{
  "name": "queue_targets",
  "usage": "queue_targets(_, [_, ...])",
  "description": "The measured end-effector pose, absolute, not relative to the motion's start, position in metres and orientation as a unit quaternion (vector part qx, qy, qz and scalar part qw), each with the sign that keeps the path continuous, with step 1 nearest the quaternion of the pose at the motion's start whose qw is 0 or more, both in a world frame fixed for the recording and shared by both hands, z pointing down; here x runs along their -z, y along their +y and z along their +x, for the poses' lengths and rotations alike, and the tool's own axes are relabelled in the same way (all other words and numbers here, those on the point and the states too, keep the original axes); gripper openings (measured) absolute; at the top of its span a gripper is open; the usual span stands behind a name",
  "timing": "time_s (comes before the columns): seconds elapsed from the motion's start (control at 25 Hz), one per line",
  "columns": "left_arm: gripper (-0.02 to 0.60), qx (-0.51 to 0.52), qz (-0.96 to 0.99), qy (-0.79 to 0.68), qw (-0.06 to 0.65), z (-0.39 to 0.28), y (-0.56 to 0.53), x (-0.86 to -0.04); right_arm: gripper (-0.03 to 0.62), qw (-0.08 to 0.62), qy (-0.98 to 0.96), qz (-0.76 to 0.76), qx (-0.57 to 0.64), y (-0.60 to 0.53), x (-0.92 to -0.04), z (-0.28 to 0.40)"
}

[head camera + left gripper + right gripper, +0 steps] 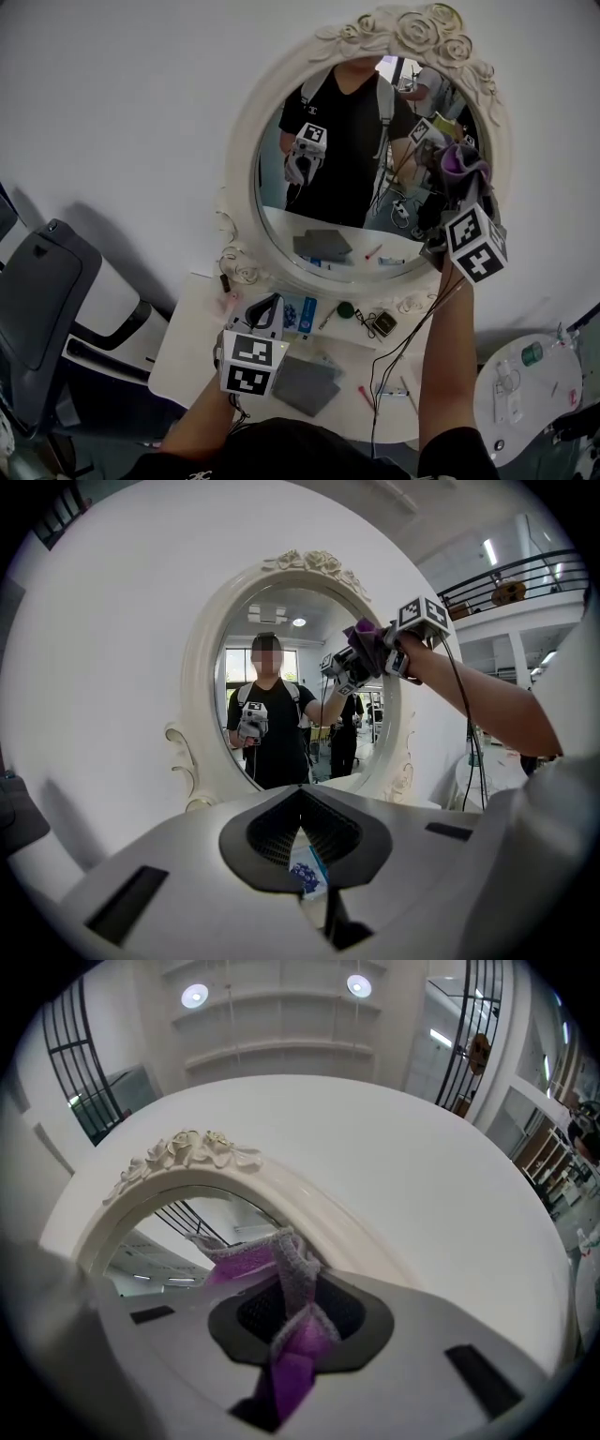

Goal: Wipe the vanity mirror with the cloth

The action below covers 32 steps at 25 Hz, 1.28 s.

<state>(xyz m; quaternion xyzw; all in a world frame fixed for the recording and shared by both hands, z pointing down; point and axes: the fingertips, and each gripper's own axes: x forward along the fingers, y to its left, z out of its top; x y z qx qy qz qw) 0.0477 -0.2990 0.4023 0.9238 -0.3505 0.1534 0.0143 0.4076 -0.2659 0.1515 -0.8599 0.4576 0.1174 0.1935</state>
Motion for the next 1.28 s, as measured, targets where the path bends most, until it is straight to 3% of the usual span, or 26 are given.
queue_targets(0.36, [0.005,-0.152,0.916,-0.372,0.018,0.036,-0.312,-0.404,0.051,0.142,0.460,-0.851,-0.211,-0.279,-0.096,0.378])
queue_targets(1.28, [0.005,-0.158,0.901,-0.402,0.027,0.000,-0.310,-0.410,0.051,0.082,0.519,-0.809,-0.265,-0.333,-0.025,0.289])
